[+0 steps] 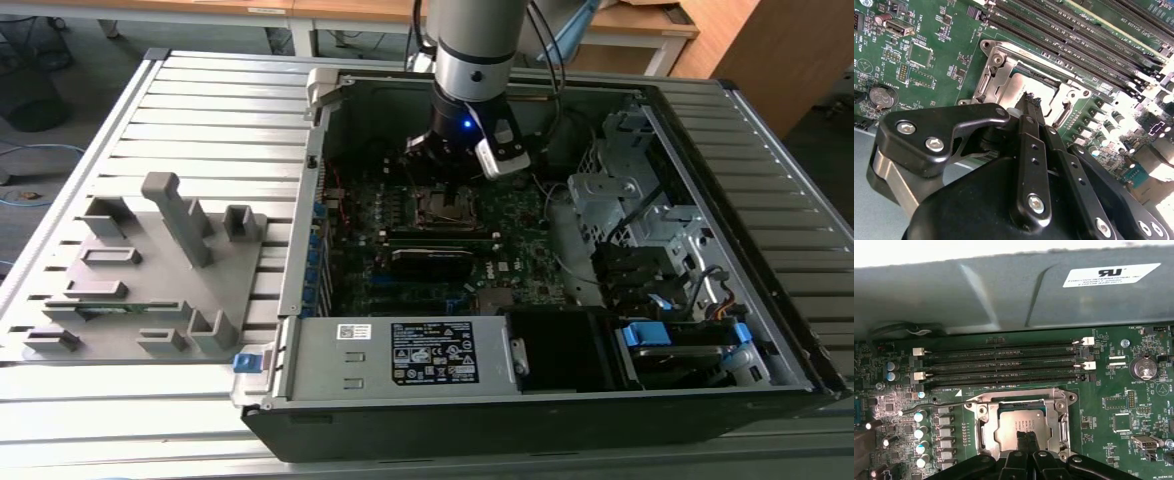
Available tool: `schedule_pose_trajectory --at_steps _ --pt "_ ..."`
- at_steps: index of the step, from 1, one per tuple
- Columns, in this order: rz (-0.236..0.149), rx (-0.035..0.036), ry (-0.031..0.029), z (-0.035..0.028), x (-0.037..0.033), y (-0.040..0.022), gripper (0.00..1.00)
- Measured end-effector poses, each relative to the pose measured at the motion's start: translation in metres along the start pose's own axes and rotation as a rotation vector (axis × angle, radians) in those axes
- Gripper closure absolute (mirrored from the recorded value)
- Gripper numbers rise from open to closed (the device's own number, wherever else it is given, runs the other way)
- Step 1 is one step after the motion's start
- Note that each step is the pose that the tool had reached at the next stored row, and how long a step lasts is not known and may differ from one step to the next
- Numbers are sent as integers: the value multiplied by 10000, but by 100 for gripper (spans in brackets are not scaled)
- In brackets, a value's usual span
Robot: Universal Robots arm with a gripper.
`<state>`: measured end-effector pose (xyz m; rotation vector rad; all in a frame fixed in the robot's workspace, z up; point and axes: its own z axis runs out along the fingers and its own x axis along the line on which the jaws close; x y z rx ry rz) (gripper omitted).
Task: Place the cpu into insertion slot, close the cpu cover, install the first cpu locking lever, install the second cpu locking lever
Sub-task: 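Close the cpu cover, then install the first cpu locking lever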
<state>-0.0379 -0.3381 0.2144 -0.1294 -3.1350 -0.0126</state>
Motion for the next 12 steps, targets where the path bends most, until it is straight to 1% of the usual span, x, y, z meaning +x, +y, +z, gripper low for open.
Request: schedule_pose_trajectory --at_steps 5,6,12 --pt "0 0 -4 0 19 -2 89" --pt "0 0 -4 -13 20 -2 89" --pt "0 1 -3 -27 20 -1 89"
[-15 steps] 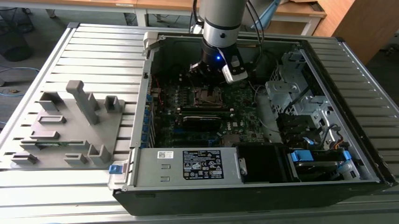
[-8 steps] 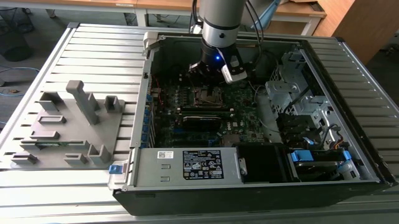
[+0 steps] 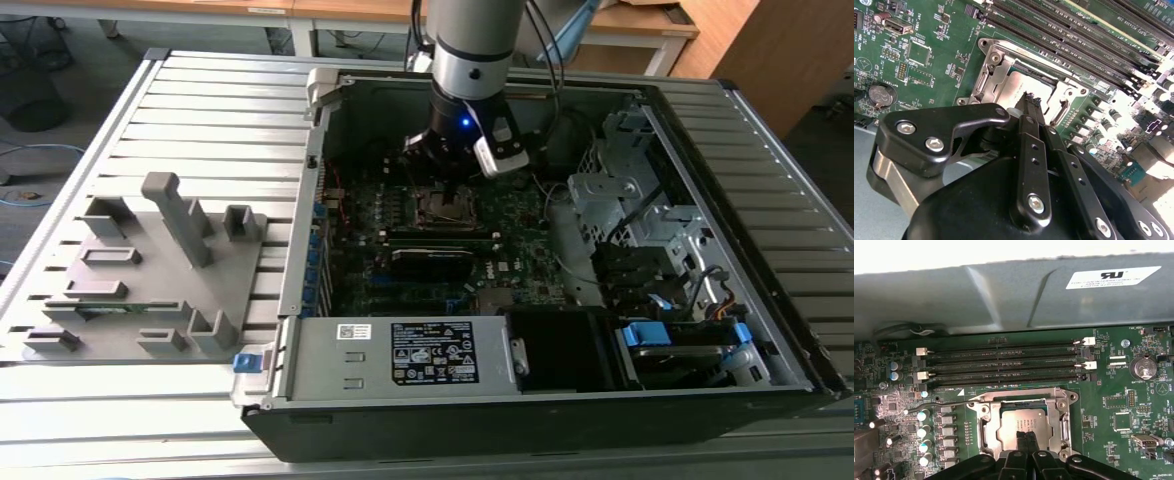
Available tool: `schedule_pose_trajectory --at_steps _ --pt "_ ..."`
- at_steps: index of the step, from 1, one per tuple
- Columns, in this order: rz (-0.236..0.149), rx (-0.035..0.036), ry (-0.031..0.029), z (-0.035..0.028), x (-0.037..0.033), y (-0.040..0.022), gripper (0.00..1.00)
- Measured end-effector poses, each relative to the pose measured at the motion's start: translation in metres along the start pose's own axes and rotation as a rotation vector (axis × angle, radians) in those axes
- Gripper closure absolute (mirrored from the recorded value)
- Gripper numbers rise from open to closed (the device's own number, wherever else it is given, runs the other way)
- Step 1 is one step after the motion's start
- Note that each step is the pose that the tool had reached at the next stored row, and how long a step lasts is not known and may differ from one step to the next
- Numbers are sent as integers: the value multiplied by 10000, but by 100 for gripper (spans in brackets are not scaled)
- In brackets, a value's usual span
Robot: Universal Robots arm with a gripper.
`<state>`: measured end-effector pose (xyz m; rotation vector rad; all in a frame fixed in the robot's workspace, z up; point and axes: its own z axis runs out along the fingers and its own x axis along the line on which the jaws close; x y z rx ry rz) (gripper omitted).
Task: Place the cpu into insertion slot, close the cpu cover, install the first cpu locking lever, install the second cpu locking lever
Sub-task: 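Install the first cpu locking lever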
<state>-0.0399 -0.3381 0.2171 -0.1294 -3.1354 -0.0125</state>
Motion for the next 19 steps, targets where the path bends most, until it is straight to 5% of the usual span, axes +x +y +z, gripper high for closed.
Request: schedule_pose_trajectory --at_steps 19 --pt "0 0 -2 -7 47 -4 89"
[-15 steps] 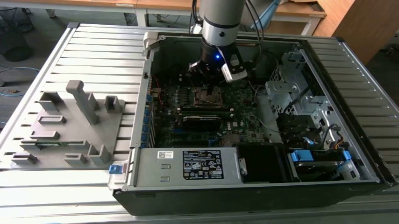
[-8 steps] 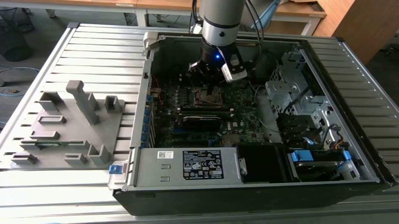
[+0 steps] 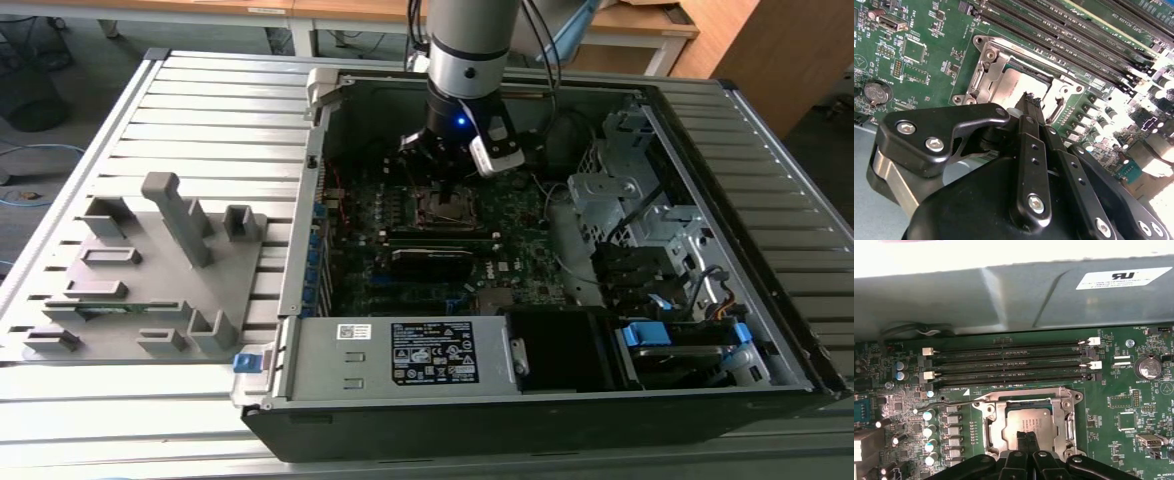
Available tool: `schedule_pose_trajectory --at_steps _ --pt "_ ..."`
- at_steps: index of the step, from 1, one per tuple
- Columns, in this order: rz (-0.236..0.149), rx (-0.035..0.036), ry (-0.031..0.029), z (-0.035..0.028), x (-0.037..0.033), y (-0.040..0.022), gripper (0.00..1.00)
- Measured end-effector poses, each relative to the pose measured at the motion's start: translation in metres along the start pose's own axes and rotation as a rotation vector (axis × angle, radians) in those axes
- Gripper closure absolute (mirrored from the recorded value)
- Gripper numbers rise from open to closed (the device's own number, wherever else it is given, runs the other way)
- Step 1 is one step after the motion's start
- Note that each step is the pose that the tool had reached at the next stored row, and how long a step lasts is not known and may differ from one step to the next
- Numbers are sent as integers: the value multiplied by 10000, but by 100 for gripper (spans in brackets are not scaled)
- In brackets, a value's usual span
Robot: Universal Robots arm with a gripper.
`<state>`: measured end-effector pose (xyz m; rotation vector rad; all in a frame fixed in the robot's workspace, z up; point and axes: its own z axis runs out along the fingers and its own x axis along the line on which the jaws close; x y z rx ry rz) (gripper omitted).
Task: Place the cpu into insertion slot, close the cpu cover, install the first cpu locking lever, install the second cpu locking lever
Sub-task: 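Install the first cpu locking lever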
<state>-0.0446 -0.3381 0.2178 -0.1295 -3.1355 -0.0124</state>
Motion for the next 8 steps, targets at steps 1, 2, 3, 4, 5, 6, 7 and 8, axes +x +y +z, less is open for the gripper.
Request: schedule_pose_trajectory --at_steps 1,2,3,4,5,6,7,8 --pt "-1 0 0 0 1 0 89" --pt "0 -1 0 1 4 0 89" --pt "1 -1 0 1 9 -1 89" --pt "1 -1 -1 1 12 -1 89" --pt "0 -1 0 1 15 -1 89" --pt "0 0 0 1 18 -2 89" --pt "0 -1 0 1 19 -2 89" --pt "-1 -1 0 1 19 -2 89"
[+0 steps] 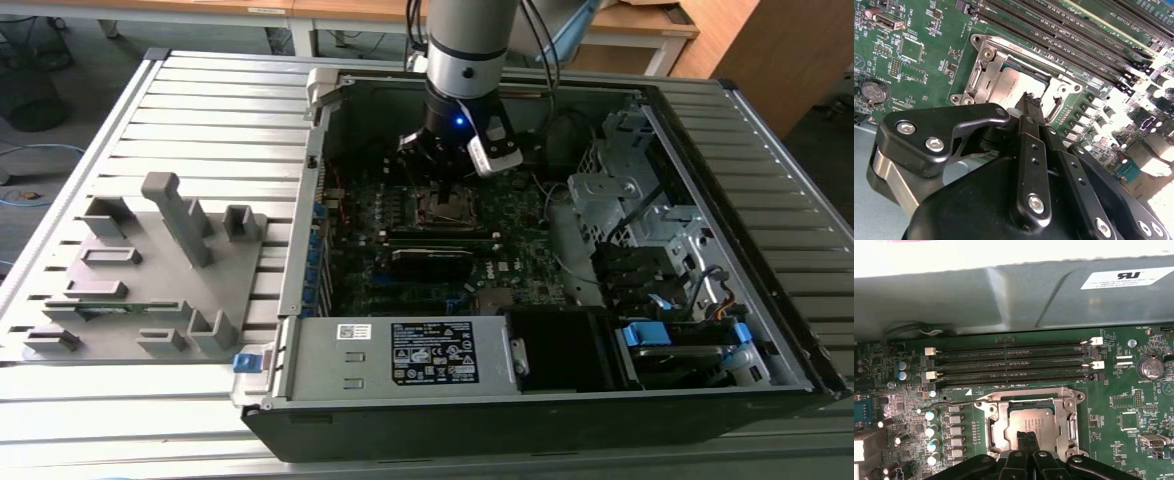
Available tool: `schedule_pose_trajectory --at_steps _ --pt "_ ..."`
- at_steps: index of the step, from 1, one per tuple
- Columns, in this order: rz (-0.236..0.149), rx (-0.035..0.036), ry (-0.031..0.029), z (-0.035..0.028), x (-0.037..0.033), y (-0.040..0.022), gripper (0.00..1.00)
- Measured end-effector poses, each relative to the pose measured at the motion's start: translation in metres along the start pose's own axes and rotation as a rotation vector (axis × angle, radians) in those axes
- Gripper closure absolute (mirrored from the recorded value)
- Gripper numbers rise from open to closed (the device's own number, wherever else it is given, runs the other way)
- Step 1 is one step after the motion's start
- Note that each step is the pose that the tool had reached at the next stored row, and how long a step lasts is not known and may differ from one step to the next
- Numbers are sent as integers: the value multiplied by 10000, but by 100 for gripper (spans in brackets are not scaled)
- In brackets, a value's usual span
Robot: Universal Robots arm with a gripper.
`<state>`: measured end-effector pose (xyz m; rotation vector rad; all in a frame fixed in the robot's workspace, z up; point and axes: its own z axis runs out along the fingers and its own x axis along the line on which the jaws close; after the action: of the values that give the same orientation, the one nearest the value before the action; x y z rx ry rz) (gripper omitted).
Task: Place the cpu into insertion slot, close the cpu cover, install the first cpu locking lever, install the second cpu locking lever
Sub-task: 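Install the first cpu locking lever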
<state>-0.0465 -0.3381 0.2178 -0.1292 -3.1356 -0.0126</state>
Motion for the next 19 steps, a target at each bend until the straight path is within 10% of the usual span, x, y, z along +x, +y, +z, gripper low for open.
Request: schedule_pose_trajectory --at_steps 8,19 --pt "1 0 -1 1 18 -2 89" --pt "2 -2 -14 8 215 -18 89"
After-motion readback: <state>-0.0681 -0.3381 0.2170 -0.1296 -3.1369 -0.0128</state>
